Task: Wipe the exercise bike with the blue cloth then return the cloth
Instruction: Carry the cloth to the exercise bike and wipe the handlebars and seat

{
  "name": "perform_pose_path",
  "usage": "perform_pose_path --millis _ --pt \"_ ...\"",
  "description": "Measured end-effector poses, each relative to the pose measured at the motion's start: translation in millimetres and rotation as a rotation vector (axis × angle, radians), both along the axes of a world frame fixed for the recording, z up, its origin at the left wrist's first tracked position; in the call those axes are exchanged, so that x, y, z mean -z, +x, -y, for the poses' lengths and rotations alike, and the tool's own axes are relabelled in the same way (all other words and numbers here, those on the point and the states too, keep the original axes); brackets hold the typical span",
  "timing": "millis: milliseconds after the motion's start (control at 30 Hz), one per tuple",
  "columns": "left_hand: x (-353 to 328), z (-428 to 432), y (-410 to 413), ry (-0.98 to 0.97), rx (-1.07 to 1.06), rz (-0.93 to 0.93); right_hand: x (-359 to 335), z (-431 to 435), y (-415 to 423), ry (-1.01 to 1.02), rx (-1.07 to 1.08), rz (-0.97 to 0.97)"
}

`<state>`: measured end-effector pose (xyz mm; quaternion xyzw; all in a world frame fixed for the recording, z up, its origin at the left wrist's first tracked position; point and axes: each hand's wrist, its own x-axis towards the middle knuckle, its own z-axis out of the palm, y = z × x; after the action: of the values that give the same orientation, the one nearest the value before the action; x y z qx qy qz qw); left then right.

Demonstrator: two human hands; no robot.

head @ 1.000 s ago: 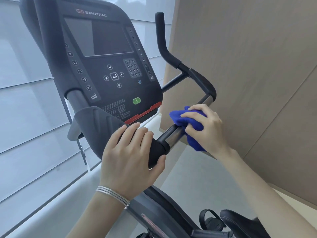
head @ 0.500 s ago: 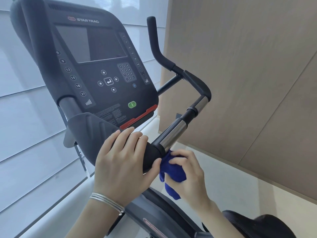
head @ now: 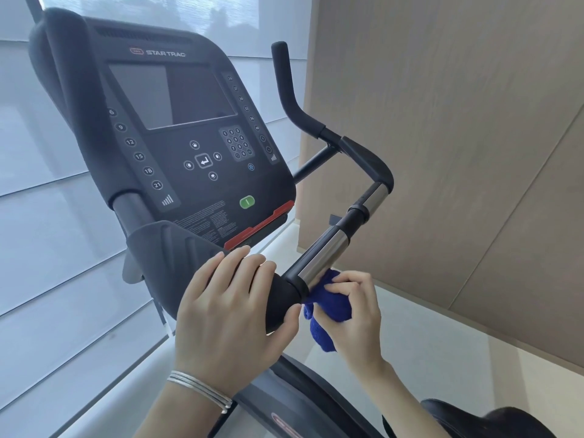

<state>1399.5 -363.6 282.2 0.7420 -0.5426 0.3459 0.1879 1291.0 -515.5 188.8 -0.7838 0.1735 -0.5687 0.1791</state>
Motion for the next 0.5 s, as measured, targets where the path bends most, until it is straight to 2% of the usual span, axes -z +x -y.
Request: perform_pose_path --millis 300,500 --pt "0 0 -1 0.005 -0.005 0.003 -8 31 1 0.091 0.067 0.008" --pt "-1 0 -2 0.012 -0.016 -0.010 -5 27 -2 -0.012 0.035 -0.052"
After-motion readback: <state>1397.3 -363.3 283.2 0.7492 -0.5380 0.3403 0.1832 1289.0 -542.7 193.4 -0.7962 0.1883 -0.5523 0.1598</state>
